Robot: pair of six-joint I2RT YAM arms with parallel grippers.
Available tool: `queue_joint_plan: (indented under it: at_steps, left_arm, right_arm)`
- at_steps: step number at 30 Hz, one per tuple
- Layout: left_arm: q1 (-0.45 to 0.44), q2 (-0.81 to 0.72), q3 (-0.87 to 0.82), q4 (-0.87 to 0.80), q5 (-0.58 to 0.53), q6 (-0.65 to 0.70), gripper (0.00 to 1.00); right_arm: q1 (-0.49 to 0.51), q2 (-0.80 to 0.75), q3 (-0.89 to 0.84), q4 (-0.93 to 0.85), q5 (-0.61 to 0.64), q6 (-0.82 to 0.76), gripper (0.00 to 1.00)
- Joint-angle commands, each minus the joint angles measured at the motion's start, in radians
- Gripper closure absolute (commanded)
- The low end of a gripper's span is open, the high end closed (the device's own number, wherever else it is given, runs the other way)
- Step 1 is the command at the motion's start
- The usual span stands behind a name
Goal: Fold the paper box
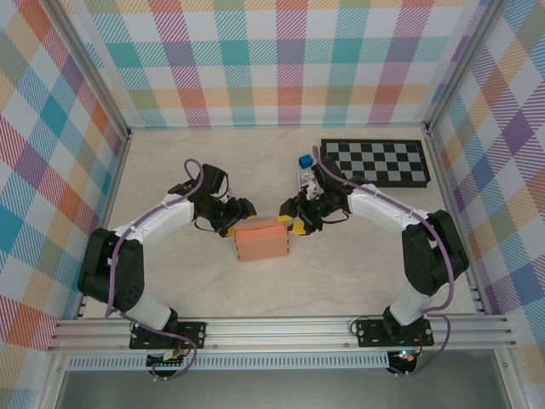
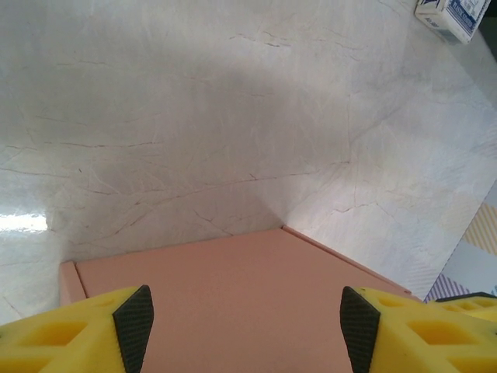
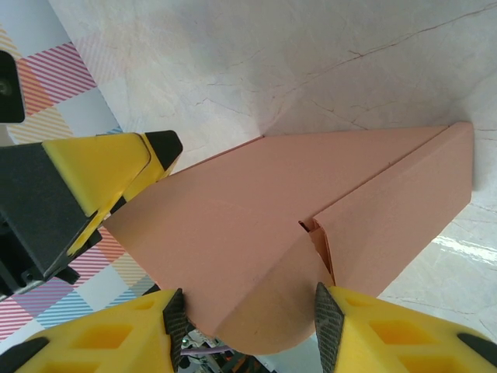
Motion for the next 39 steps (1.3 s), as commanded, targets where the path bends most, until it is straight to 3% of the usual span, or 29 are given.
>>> queue_joint_plan:
  at_steps: [1, 12, 23, 39]
  left_arm:
    - [-0.025, -0.034, -0.025, 0.067, 0.023, -0.051, 0.33]
    - [-0.028, -0.045, -0.048, 0.094, -0.016, -0.073, 0.34]
    - [-0.039, -0.051, -0.07, 0.134, -0.023, -0.106, 0.34]
    - [-0.057, -0.038, -0.086, 0.213, -0.06, -0.163, 0.36]
  right_arm:
    - [0.032, -0.004, -0.045, -0.012, 0.052, 0.028, 0.51]
    - [0.036, -0.023, -0.076, -0.038, 0.109, -0.013, 0.44]
    - [0.073, -0.015, -0.075, 0.029, 0.111, 0.059, 0.52]
    - [0.088, -0.045, -0.144, 0.075, 0.143, 0.092, 0.47]
